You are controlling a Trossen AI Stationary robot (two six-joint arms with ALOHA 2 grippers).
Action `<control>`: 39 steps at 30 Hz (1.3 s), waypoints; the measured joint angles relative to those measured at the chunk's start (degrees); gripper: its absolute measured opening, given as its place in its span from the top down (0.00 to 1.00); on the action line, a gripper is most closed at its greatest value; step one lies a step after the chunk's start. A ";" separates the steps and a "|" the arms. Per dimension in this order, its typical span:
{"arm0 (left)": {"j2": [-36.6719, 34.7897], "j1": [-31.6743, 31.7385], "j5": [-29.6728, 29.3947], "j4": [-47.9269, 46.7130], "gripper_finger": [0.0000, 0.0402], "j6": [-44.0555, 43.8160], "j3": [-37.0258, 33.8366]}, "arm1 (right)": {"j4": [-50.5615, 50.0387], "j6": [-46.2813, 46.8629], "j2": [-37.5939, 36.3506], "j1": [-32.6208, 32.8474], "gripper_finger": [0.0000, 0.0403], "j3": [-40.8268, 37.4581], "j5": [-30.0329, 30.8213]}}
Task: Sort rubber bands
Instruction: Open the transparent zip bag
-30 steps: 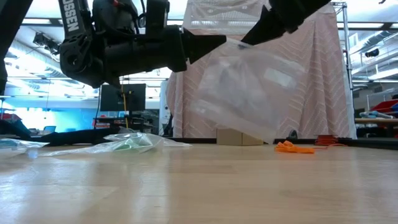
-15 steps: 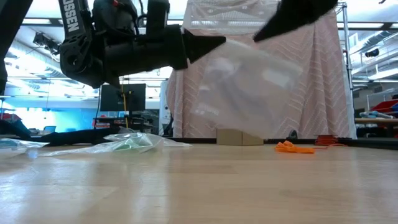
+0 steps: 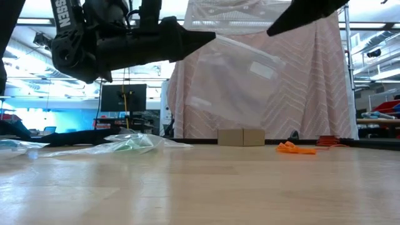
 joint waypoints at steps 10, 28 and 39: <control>-0.01 -0.42 2.08 0.31 0.99 -1.09 -0.01 | 11.33 -12.38 0.68 -4.01 0.74 0.00 -3.43; 0.00 -0.39 4.33 0.29 0.99 -2.86 0.03 | 18.90 -15.88 2.46 -12.10 0.78 -0.02 -19.61; -0.01 -0.39 4.46 -0.29 0.99 -2.84 0.03 | 21.24 -18.45 4.13 -12.64 0.78 -0.04 -19.56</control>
